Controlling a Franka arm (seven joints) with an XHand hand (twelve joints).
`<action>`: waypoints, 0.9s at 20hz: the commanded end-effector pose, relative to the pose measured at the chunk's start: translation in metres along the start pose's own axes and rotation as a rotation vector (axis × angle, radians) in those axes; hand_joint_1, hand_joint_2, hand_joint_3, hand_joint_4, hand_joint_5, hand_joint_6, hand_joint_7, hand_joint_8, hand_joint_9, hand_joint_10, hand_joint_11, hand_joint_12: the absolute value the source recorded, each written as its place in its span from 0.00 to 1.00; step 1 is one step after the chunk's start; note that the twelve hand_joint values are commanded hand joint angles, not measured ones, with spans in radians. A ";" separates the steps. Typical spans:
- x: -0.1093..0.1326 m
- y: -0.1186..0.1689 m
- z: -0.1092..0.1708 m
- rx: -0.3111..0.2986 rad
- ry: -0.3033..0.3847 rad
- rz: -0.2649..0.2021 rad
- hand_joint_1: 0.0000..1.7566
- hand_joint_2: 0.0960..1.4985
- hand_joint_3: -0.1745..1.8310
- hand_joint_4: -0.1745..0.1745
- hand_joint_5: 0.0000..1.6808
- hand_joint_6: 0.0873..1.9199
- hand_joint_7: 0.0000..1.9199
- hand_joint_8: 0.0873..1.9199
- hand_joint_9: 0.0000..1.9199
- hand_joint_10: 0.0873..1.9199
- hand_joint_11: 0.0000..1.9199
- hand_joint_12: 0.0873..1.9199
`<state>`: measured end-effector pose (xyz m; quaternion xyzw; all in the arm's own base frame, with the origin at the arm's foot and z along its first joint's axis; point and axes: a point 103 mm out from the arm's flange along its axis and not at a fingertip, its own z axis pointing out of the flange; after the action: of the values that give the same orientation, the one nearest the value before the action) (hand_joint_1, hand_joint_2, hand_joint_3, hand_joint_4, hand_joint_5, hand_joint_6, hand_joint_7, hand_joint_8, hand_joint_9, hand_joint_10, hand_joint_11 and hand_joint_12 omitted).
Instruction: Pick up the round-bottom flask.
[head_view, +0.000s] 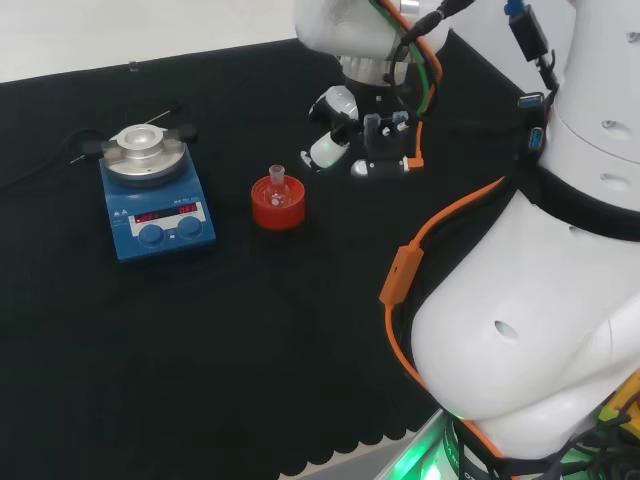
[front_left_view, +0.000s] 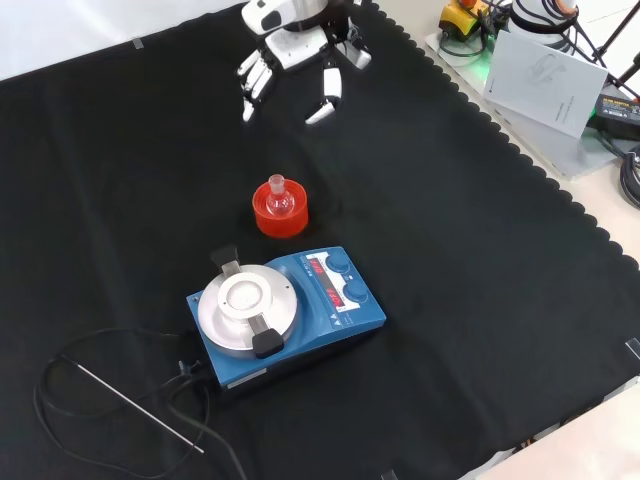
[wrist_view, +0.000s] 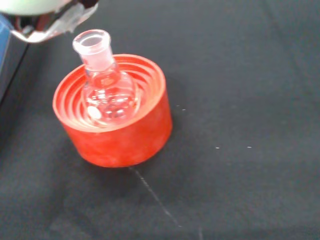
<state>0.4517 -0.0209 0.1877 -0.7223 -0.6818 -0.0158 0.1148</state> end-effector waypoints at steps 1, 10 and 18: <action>-0.002 0.022 0.016 0.005 0.031 -0.032 0.48 0.24 0.60 0.33 0.32 0.00 0.25 0.31 0.31 0.30 0.15 0.67; -0.002 0.036 0.022 -0.008 0.043 -0.060 0.49 0.24 0.60 0.33 0.33 0.00 0.26 0.31 0.32 0.30 0.16 0.67; 0.001 0.047 0.035 -0.007 0.039 -0.084 0.50 0.24 0.61 0.34 0.36 0.00 0.30 0.30 0.34 0.29 0.18 0.66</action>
<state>0.4878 -0.0184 0.1513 -0.6970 -0.7048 -0.0347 0.1275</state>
